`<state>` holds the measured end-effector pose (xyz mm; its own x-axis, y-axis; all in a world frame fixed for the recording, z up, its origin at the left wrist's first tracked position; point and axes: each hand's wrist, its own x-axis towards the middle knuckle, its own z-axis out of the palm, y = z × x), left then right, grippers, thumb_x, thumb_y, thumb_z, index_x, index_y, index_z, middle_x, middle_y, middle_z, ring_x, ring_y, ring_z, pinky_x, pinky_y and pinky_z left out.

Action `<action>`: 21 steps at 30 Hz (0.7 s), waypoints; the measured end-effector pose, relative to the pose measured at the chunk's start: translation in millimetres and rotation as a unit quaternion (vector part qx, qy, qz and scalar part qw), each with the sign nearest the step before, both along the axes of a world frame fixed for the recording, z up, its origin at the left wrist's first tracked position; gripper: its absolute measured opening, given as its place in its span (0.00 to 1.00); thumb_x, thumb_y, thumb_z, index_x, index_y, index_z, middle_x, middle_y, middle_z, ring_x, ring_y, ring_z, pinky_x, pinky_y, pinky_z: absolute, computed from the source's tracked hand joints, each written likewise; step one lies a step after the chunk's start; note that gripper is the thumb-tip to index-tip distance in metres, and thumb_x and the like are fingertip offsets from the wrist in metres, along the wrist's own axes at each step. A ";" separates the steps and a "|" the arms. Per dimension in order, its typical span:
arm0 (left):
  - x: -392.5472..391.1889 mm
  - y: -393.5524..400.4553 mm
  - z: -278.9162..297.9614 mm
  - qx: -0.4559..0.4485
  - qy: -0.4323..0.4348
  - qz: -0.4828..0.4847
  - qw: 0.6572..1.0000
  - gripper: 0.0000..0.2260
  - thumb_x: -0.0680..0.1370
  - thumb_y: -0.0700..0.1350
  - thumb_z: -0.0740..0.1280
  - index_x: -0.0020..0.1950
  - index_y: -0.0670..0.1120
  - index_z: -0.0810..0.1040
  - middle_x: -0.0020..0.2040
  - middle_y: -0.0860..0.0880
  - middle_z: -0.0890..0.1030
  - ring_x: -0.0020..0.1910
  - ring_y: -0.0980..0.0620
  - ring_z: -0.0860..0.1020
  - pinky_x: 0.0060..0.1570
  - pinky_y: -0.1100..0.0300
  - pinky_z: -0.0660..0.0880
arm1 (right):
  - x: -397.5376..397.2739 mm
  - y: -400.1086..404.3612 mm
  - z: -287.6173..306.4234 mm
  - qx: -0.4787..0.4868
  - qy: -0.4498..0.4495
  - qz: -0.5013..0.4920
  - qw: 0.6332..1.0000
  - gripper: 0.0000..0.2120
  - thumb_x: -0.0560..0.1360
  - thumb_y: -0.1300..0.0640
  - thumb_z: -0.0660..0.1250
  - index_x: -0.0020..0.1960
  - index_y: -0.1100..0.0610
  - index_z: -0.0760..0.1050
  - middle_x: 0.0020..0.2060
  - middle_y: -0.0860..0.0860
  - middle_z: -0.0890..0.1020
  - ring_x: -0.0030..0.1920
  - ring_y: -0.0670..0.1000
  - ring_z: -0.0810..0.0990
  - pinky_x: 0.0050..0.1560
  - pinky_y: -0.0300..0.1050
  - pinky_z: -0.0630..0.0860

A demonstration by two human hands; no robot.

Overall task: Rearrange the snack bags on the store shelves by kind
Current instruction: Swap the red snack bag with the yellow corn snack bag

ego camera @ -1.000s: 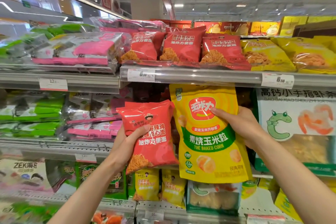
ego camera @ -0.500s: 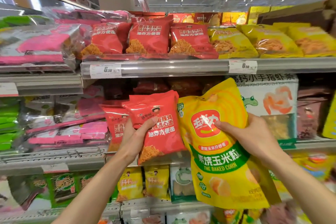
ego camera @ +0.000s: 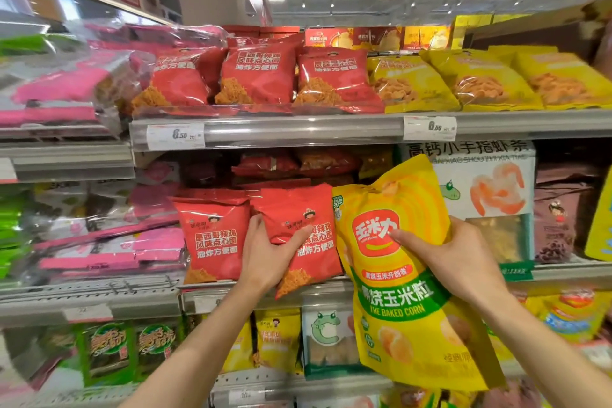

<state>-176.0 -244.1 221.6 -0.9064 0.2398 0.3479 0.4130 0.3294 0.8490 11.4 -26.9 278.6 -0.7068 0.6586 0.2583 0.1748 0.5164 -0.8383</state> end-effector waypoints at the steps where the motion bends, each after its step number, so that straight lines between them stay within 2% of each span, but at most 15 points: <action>1: 2.4 -0.9 -1.8 -0.032 0.015 0.019 0.999 0.35 0.67 0.77 0.69 0.61 0.52 0.78 0.64 0.55 0.72 0.64 0.54 0.75 0.69 0.51 0.71 | -0.7 1.1 -1.3 0.003 0.000 0.002 1.000 0.32 0.65 0.35 0.77 0.60 0.55 0.79 0.49 0.51 0.86 0.44 0.51 0.85 0.41 0.46 0.80; 3: 7.7 -2.1 -4.4 -0.072 0.045 0.060 0.995 0.39 0.68 0.77 0.67 0.63 0.46 0.79 0.66 0.53 0.68 0.66 0.52 0.72 0.69 0.53 0.70 | -2.4 3.0 -3.7 0.005 0.003 0.003 1.000 0.31 0.66 0.36 0.77 0.60 0.55 0.79 0.51 0.52 0.86 0.45 0.52 0.85 0.42 0.47 0.81; 6: 16.6 0.5 -4.6 -0.104 0.092 0.129 0.982 0.38 0.69 0.76 0.67 0.56 0.41 0.76 0.59 0.49 0.69 0.59 0.48 0.72 0.59 0.54 0.74 | -6.5 3.1 -6.0 0.002 0.014 0.002 1.000 0.31 0.66 0.36 0.77 0.61 0.54 0.78 0.53 0.53 0.86 0.47 0.54 0.85 0.46 0.50 0.82; 8: 21.3 1.8 -5.1 -0.078 0.079 0.139 0.984 0.35 0.69 0.76 0.68 0.55 0.44 0.75 0.54 0.50 0.72 0.53 0.47 0.75 0.54 0.50 0.76 | -9.3 3.2 -6.8 0.003 0.017 0.001 1.000 0.32 0.66 0.36 0.76 0.61 0.54 0.78 0.53 0.53 0.86 0.47 0.55 0.85 0.47 0.52 0.83; 10: 24.5 1.6 -5.5 -0.022 0.057 0.136 0.989 0.33 0.70 0.73 0.70 0.58 0.48 0.74 0.53 0.51 0.77 0.54 0.47 0.77 0.56 0.48 0.77 | -12.1 2.9 -7.4 -0.007 0.021 0.006 1.000 0.31 0.67 0.36 0.76 0.62 0.54 0.78 0.54 0.54 0.86 0.47 0.54 0.85 0.46 0.49 0.82; 12: 25.8 1.1 -4.1 0.017 0.047 0.130 0.990 0.30 0.71 0.68 0.74 0.61 0.49 0.72 0.55 0.52 0.79 0.55 0.47 0.79 0.58 0.50 0.76 | -16.1 0.8 -8.6 -0.023 0.027 0.013 0.999 0.33 0.67 0.36 0.76 0.64 0.54 0.77 0.55 0.53 0.85 0.49 0.54 0.85 0.47 0.49 0.82; 15: 23.6 2.3 0.6 0.038 0.022 0.115 0.992 0.34 0.72 0.64 0.75 0.68 0.46 0.68 0.54 0.52 0.81 0.53 0.47 0.81 0.57 0.48 0.78 | -21.3 -3.3 -11.8 -0.030 0.027 0.008 0.999 0.34 0.66 0.35 0.76 0.64 0.54 0.77 0.56 0.53 0.85 0.52 0.56 0.84 0.52 0.55 0.83; 18: 19.7 0.9 3.9 0.037 0.004 0.096 0.995 0.32 0.73 0.62 0.76 0.66 0.47 0.67 0.50 0.52 0.82 0.48 0.47 0.82 0.52 0.46 0.80 | -22.3 -5.0 -12.2 -0.044 0.030 0.006 0.999 0.27 0.67 0.36 0.77 0.58 0.50 0.75 0.55 0.52 0.85 0.51 0.55 0.84 0.52 0.54 0.82; 21: 21.2 -2.2 3.8 0.060 -0.004 0.087 0.994 0.27 0.73 0.59 0.77 0.61 0.48 0.68 0.48 0.51 0.81 0.46 0.49 0.82 0.49 0.48 0.79 | -21.7 -4.9 -13.2 -0.045 0.027 0.010 0.999 0.26 0.67 0.36 0.76 0.57 0.48 0.74 0.55 0.52 0.85 0.52 0.56 0.84 0.52 0.55 0.82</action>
<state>-154.8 -246.3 225.4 -0.9334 0.0367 0.3569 0.3516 0.2911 0.8897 -10.3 -31.8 265.4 -0.7068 0.6669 0.2359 0.1194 0.4411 -0.8895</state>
